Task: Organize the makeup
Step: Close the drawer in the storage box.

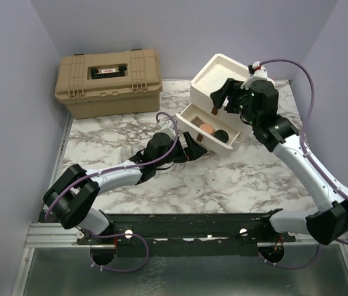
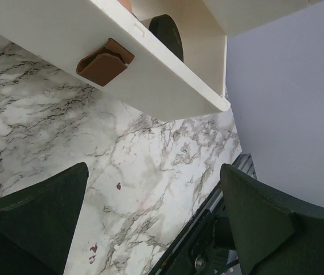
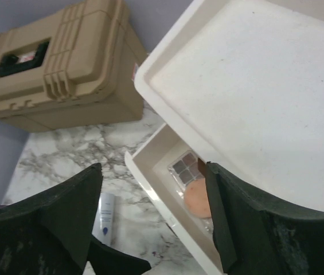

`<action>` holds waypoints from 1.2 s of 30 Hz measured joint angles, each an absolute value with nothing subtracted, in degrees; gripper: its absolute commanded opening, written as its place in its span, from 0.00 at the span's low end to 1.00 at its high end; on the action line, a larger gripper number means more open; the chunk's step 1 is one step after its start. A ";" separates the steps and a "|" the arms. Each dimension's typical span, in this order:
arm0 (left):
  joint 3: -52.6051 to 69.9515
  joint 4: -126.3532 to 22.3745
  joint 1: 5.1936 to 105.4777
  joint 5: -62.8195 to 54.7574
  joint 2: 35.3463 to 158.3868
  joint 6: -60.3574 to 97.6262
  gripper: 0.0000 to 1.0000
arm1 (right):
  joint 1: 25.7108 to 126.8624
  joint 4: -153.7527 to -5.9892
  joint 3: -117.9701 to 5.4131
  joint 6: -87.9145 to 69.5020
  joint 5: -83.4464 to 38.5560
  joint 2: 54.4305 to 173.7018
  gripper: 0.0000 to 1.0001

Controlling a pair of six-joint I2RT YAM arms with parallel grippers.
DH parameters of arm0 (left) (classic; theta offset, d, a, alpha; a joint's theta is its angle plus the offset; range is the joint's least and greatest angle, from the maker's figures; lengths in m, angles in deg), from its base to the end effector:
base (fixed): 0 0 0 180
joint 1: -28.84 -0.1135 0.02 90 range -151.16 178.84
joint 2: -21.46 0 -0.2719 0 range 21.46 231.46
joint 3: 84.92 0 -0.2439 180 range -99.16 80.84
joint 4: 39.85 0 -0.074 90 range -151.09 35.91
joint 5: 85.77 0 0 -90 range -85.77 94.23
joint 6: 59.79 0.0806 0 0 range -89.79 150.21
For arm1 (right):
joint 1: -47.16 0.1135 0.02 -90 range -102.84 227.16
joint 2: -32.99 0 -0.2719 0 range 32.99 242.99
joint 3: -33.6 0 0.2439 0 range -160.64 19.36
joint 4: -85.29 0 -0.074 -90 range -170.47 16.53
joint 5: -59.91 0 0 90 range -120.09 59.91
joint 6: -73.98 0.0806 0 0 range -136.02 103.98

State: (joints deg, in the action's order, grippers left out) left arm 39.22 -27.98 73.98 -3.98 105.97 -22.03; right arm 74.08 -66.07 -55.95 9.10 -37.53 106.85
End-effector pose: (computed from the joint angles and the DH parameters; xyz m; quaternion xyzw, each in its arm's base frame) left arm 0.2424 -0.2599 0.2228 -0.0070 0.8018 -0.4847 0.3495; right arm 0.2983 0.1398 0.4061 0.0281 0.7812 0.2270 0.5808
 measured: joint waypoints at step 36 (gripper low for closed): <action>32.27 -25.80 77.70 3.04 112.13 -13.77 0.90 | 70.27 -56.04 -65.48 2.52 -31.21 120.90 0.83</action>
State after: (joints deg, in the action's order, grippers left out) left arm 32.27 -25.80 77.70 3.04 112.13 -13.77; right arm 70.27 -56.04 -65.48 2.52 -31.21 120.90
